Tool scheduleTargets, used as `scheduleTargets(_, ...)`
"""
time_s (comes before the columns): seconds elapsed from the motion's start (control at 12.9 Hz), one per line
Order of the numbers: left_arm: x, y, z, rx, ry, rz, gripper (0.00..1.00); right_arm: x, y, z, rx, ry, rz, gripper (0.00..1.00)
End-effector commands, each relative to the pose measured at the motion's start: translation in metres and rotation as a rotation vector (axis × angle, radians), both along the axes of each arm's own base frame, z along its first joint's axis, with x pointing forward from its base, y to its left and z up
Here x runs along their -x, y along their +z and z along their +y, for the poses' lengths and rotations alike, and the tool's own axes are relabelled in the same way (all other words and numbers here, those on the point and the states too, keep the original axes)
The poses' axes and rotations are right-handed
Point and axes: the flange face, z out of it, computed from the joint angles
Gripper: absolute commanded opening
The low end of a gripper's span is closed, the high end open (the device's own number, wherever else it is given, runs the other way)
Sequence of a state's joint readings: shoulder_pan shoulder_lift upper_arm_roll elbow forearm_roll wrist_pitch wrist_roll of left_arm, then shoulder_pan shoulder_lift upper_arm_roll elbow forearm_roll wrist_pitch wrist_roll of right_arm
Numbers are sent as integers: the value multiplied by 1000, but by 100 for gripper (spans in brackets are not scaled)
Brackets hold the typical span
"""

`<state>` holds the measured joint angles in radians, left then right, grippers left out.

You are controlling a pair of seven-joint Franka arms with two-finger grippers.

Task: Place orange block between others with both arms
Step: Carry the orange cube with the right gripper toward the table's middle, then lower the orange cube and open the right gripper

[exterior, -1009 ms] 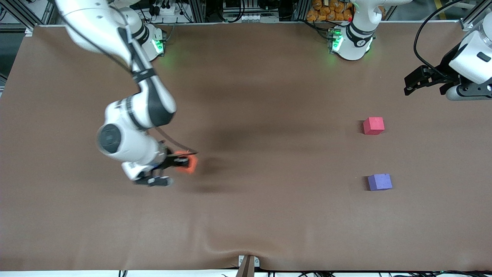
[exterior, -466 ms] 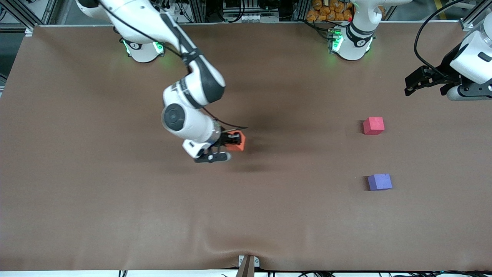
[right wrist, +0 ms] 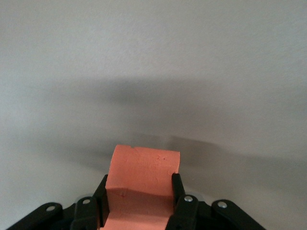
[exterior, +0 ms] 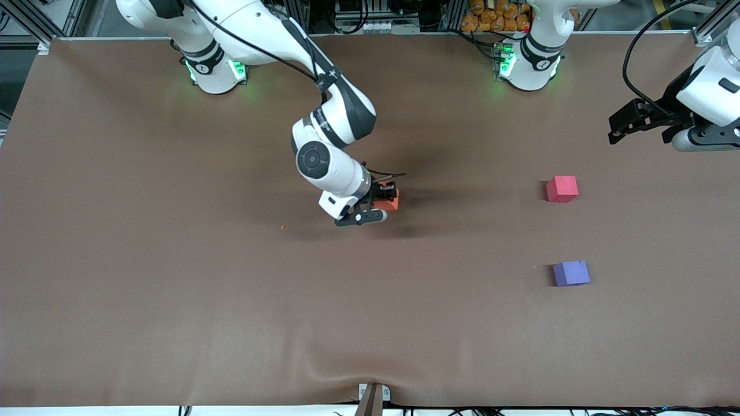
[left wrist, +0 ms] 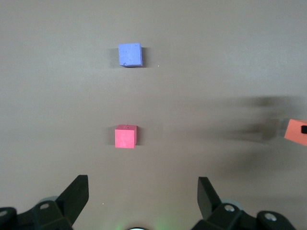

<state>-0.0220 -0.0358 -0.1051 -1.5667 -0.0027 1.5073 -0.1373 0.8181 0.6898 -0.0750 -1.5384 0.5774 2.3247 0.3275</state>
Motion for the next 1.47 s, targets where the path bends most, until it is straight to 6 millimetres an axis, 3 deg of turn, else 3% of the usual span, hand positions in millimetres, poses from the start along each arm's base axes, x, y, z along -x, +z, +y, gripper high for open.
scheduleTargets(0.0,-3,1,-3,14,0,-3,100,2,-17,23,-45,-80,-8,43)
scheduleTargets(0.31,-3,2,-3,14,0,-5,100,18,-44,41,-43,-157,-21,49)
scheduleTargets(0.39,-3,2,-3,14,0,-6,100,22,-45,44,-42,-158,-17,60)
scheduleTargets(0.47,-3,2,-3,14,1,-6,100,21,-45,44,-42,-160,-17,88)
scheduleTargets(0.54,-3,2,-2,16,1,-6,100,20,-41,43,-44,-157,-21,100)
scheduleTargets(0.78,-4,2,-3,17,1,-14,100,-1,-21,25,-52,-165,-38,100)
scheduleTargets(0.93,-5,0,-4,15,0,-11,100,-19,13,0,-17,-133,-12,100)
scheduleTargets(1.01,-6,-1,-4,17,0,-8,100,-28,40,-17,14,-102,4,100)
scheduleTargets(1.24,-6,0,-3,16,1,-11,100,-52,124,-93,132,-49,46,100)
scheduleTargets(1.4,-5,2,-2,17,3,-14,100,-59,182,-156,174,-58,97,100)
